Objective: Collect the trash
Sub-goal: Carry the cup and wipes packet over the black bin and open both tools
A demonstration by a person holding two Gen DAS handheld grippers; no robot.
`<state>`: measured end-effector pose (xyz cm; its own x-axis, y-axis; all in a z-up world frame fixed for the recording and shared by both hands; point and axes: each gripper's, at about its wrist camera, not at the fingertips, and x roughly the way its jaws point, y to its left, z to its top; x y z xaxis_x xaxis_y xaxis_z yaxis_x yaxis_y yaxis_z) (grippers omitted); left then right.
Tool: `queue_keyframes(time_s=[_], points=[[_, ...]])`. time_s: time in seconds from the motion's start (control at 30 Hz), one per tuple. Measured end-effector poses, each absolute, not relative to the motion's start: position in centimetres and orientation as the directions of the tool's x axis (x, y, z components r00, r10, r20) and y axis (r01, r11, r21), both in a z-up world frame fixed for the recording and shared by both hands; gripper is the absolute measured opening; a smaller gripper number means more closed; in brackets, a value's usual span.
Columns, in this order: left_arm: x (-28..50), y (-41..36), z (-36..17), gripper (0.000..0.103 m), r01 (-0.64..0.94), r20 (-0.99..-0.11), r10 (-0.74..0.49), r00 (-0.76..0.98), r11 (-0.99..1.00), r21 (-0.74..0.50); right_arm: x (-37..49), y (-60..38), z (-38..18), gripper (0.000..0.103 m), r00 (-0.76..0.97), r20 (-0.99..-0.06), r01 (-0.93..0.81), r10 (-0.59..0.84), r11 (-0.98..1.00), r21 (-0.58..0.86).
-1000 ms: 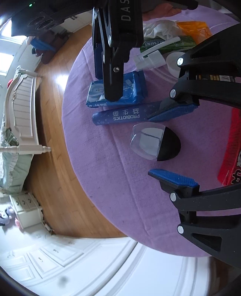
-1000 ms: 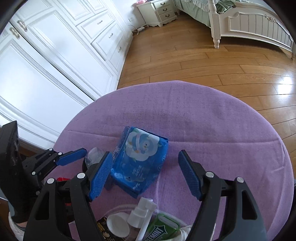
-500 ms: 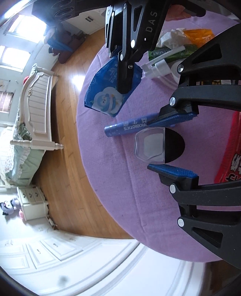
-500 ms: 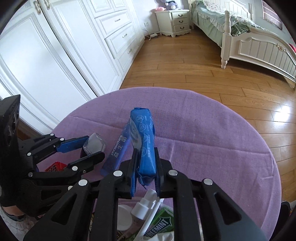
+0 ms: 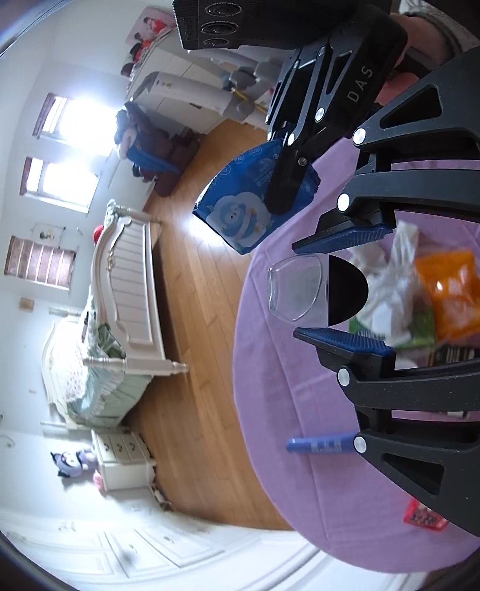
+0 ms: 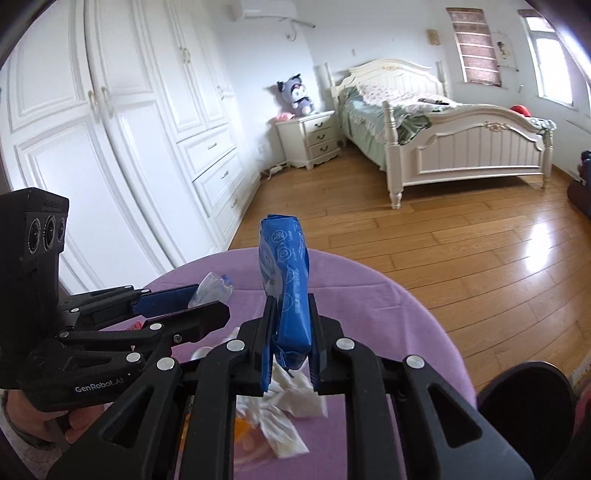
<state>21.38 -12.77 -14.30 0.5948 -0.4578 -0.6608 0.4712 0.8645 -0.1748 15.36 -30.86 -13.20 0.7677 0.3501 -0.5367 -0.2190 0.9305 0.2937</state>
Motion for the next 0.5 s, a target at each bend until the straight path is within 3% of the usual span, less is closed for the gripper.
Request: queue_keyframes(time_s=[0.27,0.5], points=[[17.4,-24.1,-15.7,0.041,0.613,-0.671,-0.557,0.489,0.767,-0.19,10.6,-41.1,-15.6,0.015,0.821,-0.551,0.028,0.149,0.954,0.299],[15.3,-32.2,-17.5,0.041,0.698,-0.694,-0.599,0.399,0.69,-0.193,8.8,-46.6,-19.9,0.015,0.793,-0.606,0.18,0.061,0.927,0.328]])
